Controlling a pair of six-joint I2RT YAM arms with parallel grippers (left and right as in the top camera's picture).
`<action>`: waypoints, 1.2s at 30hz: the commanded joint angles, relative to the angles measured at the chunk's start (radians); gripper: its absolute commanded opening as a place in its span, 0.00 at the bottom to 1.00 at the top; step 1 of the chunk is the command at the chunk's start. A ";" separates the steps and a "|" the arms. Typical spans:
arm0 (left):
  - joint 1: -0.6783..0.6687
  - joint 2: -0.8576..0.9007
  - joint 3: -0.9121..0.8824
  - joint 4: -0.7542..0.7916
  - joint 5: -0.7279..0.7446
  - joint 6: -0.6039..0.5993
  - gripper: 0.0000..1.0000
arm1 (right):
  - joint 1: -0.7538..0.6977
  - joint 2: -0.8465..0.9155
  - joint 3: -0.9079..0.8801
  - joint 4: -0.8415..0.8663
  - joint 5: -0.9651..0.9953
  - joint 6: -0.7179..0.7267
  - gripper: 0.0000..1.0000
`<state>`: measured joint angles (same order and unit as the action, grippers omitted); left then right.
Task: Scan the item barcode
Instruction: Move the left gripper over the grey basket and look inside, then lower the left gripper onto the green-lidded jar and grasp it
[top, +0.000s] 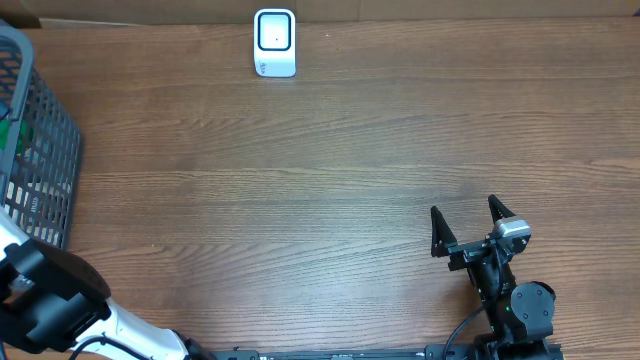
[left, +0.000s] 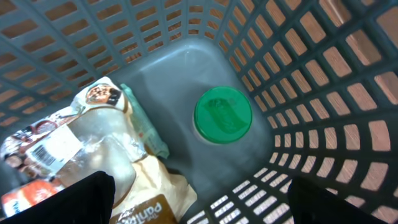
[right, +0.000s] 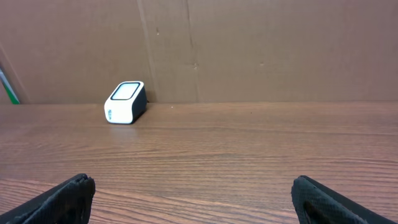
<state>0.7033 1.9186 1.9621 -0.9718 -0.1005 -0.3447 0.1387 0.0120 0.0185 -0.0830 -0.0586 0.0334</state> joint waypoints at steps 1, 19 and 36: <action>0.025 0.021 -0.003 0.047 0.130 0.052 0.93 | -0.003 -0.009 -0.010 0.003 0.013 0.005 1.00; 0.070 0.187 -0.003 0.110 0.195 0.134 1.00 | -0.003 -0.009 -0.010 0.003 0.013 0.005 1.00; 0.067 0.287 -0.003 0.192 0.206 0.291 1.00 | -0.003 -0.009 -0.010 0.003 0.013 0.005 1.00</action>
<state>0.7620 2.1727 1.9568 -0.7902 0.0925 -0.1017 0.1387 0.0120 0.0185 -0.0837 -0.0586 0.0341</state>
